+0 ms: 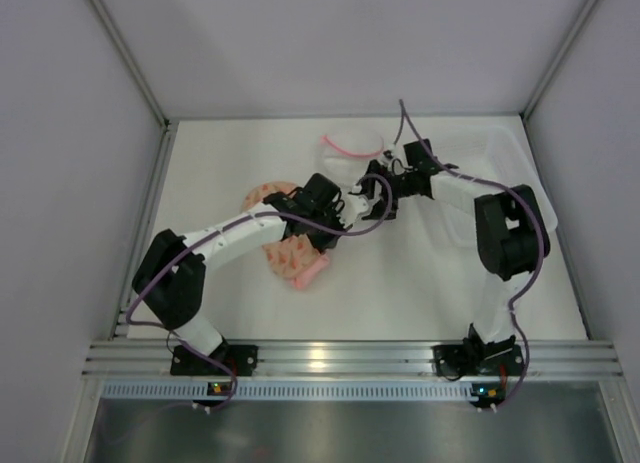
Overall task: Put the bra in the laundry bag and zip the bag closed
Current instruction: Adjust the bra in the laundry bag.
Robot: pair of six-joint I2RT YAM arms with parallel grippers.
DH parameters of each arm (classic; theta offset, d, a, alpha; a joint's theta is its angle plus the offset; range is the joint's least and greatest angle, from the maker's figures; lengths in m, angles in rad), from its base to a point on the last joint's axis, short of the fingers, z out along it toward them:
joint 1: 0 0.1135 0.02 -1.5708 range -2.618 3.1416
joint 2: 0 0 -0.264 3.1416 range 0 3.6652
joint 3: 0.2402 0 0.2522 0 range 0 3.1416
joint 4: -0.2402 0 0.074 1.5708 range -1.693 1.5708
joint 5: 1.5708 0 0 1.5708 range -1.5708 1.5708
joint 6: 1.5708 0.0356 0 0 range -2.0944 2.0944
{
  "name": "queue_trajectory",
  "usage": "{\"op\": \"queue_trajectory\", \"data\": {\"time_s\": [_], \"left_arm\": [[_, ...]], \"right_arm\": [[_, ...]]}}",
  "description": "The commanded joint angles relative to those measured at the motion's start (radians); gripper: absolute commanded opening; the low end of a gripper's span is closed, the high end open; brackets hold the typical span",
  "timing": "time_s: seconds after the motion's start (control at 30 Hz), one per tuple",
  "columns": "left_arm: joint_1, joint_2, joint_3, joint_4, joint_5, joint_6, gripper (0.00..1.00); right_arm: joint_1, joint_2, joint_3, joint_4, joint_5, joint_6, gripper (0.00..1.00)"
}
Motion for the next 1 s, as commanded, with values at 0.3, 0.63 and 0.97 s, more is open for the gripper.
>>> {"op": "queue_trajectory", "data": {"time_s": [0.3, 0.63, 0.97], "left_arm": [[0.215, 0.149, 0.249, 0.068, 0.135, -0.464, 0.00], [0.295, 0.165, 0.163, 0.242, 0.329, -0.671, 0.00], [0.347, 0.168, 0.118, 0.387, 0.432, -0.884, 0.00]], "right_arm": [[-0.148, -0.459, -0.464, 0.499, 0.021, 0.163, 0.29], [-0.124, -0.473, -0.335, 0.366, -0.047, 0.113, 0.13], [0.098, -0.286, -0.370, 0.612, 0.116, 0.293, 0.05]]}}
